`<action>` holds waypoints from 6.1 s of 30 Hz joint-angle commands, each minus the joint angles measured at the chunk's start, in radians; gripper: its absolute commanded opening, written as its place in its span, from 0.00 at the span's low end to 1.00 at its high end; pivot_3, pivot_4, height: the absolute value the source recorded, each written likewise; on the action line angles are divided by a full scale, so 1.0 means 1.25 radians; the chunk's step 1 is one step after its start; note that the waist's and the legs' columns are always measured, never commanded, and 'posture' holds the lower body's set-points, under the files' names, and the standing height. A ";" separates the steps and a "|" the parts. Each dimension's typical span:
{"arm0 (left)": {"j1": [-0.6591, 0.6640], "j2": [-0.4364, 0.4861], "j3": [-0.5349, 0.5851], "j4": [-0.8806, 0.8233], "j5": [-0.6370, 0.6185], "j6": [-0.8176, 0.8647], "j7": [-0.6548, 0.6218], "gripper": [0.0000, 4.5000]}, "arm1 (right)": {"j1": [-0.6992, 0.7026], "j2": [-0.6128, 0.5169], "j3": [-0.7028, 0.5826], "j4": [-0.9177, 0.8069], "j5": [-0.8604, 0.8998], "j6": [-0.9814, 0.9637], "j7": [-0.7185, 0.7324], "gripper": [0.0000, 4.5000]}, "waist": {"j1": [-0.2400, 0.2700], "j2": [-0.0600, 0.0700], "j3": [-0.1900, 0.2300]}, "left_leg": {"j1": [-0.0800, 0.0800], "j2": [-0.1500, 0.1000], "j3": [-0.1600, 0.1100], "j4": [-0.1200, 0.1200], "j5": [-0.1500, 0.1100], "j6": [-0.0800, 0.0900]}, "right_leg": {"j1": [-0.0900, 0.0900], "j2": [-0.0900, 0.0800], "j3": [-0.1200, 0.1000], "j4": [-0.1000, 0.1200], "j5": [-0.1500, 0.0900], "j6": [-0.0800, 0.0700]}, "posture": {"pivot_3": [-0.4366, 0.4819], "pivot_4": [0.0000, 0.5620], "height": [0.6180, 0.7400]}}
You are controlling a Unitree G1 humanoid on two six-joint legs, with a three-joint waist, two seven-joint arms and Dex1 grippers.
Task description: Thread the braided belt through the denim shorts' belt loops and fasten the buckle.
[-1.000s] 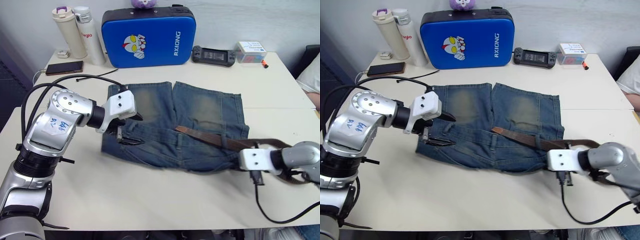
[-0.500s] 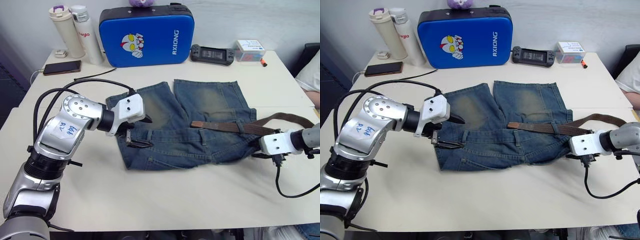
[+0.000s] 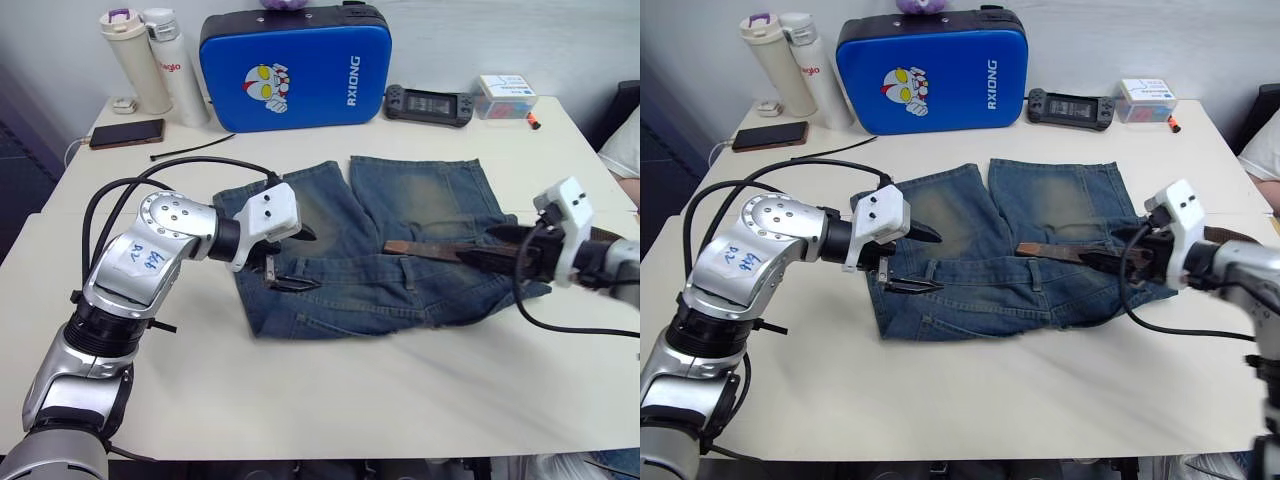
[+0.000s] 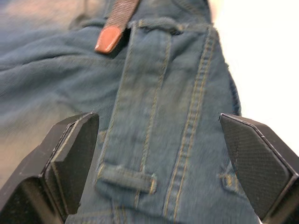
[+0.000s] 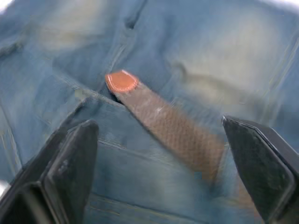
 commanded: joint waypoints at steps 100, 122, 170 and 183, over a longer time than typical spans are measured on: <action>-0.001 0.081 -0.012 -0.031 0.020 0.004 0.035 1.00 | 0.109 0.268 0.074 0.180 0.381 -0.125 -0.146 0.02 | -0.021 -0.005 -0.003 | 0.001 -0.006 0.009 -0.007 0.004 0.005 | -0.013 -0.003 0.014 0.013 0.000 0.000 | 0.48 0.27 0.38; -0.010 0.047 -0.030 -0.001 0.031 -0.038 0.028 1.00 | 0.165 0.295 0.048 0.023 0.358 -0.137 -0.304 0.78 | -0.023 -0.006 -0.004 | 0.001 -0.006 0.007 -0.007 0.003 0.003 | -0.013 -0.002 0.014 0.014 0.000 0.000 | 0.48 0.27 0.38; -0.012 0.028 0.008 -0.023 -0.025 0.015 0.040 1.00 | 0.166 0.384 0.194 -0.056 0.511 -0.211 -0.517 0.26 | -0.026 -0.006 -0.004 | 0.001 -0.008 0.007 -0.007 0.003 0.004 | -0.015 -0.002 0.014 0.018 0.000 0.000 | 0.48 0.27 0.38; 0.046 0.062 0.004 -0.044 -0.037 -0.113 -0.059 1.00 | 0.231 -0.117 0.169 -0.211 0.387 -0.148 -0.140 0.99 | -0.009 -0.006 -0.004 | 0.000 -0.007 0.008 -0.006 0.003 0.005 | -0.013 -0.003 0.014 0.013 0.000 0.000 | 0.48 0.27 0.38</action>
